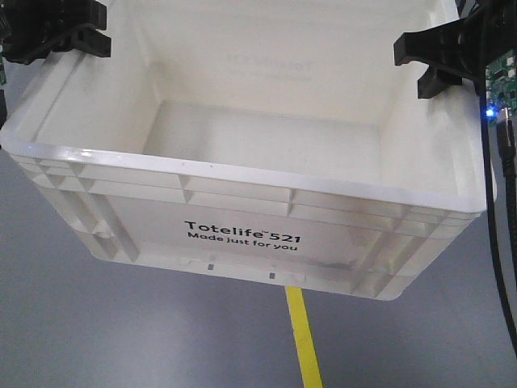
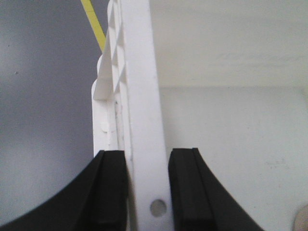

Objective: Place moving items into box and shelve
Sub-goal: 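Keep holding the crate while the base drives toward the blue shelving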

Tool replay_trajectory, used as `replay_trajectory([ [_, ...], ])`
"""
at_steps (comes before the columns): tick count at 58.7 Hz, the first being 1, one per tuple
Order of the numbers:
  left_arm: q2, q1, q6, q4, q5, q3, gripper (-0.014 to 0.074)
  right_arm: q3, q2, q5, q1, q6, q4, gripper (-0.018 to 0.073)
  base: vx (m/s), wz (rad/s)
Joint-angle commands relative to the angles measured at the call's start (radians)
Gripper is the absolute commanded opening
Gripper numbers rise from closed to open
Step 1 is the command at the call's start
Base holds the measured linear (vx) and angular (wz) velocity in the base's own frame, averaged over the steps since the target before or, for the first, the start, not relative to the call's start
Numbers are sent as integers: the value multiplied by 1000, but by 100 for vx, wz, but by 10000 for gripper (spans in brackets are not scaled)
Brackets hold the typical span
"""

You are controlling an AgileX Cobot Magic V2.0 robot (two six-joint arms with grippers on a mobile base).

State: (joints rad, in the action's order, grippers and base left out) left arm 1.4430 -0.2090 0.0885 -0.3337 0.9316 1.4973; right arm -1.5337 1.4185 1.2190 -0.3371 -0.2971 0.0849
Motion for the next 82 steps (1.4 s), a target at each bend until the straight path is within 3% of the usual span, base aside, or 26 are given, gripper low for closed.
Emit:
replay_trajectory([
  [1,-53,-22,2,-134,-105,50,0,-49,-42,-124,-11,21,-53,-4,59,-30],
  [82,-53,-22,2,-132,-105,50,0,-49,-41,-124,-11,21,-54,-4,50,-47],
])
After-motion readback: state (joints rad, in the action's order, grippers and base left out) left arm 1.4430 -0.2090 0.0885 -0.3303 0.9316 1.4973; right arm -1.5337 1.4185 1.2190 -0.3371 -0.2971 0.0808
